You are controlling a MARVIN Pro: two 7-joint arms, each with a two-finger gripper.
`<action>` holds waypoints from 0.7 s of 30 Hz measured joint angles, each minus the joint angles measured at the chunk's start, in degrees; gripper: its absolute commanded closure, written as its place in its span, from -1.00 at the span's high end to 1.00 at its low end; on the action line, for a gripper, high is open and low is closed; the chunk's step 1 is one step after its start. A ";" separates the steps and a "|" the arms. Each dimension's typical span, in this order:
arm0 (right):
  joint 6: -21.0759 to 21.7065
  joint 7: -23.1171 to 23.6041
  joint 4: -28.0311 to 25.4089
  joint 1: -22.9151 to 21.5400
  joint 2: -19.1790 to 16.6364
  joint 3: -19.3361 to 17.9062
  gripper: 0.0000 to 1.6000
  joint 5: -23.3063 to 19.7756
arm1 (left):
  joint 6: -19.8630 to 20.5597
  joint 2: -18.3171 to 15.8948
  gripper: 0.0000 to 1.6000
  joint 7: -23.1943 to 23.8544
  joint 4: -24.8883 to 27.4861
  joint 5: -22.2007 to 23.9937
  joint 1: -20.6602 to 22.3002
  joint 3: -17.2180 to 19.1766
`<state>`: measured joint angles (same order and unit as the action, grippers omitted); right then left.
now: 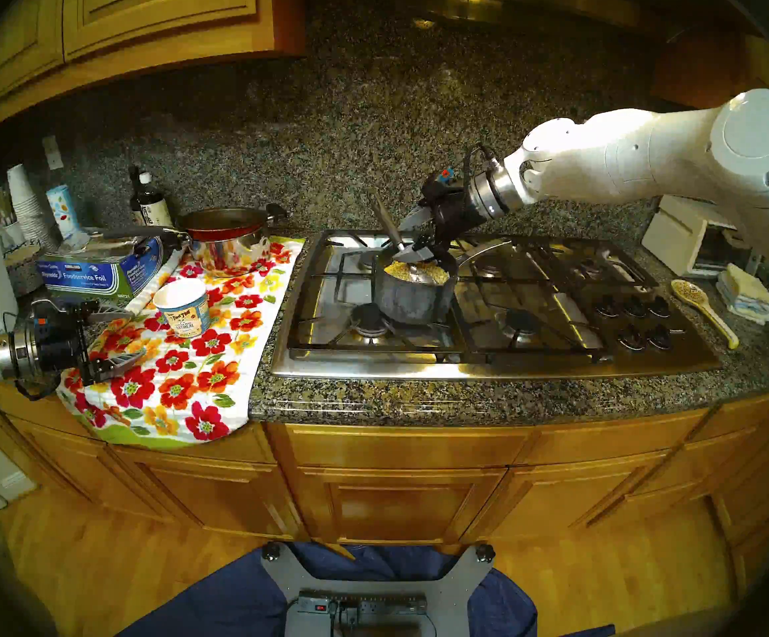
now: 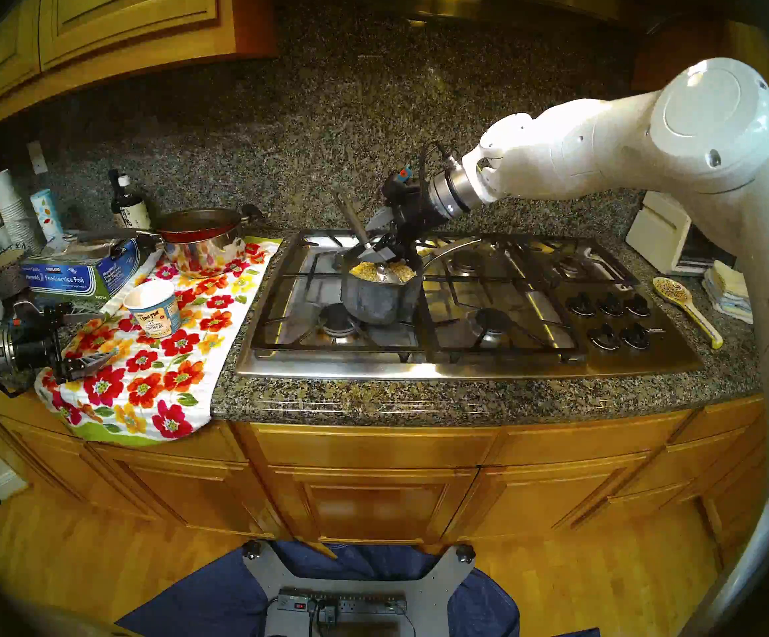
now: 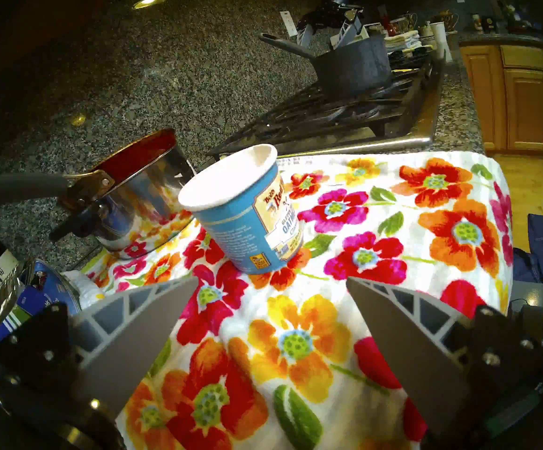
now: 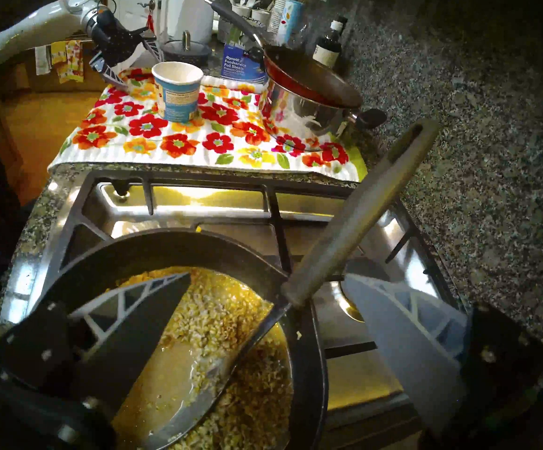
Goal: Pour oats into pot and stir with a spoon
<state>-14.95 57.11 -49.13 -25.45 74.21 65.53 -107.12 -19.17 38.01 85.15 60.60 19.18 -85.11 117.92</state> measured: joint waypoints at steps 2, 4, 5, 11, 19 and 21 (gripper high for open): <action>0.27 0.35 0.00 -0.40 -0.22 -0.31 1.00 -0.28 | 0.00 0.00 1.00 0.00 0.00 0.00 -0.01 0.00; 0.43 0.57 -0.02 -0.66 -0.39 -0.56 1.00 -0.49 | 0.00 0.00 1.00 0.00 0.00 -0.01 -0.01 0.00; 0.54 0.70 -0.04 -0.83 -0.51 -0.72 1.00 -0.63 | 0.00 0.00 1.00 0.00 0.00 -0.01 -0.01 0.00; 1.18 1.47 -0.16 -2.03 -1.46 -1.84 1.00 -1.75 | 0.00 0.00 1.00 0.00 0.00 -0.02 -0.01 0.00; 1.65 1.97 -0.99 -3.67 -3.26 -3.54 1.00 -3.55 | 0.00 0.00 1.00 0.00 0.00 -0.03 -0.01 0.00; 1.64 1.95 -1.44 -4.09 -3.77 -3.95 1.00 -4.00 | 0.00 0.00 1.00 0.00 0.00 -0.03 -0.01 0.00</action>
<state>-13.30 59.06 -50.57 -29.54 70.44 61.58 -111.12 -19.17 38.01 85.15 60.60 19.15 -85.12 117.91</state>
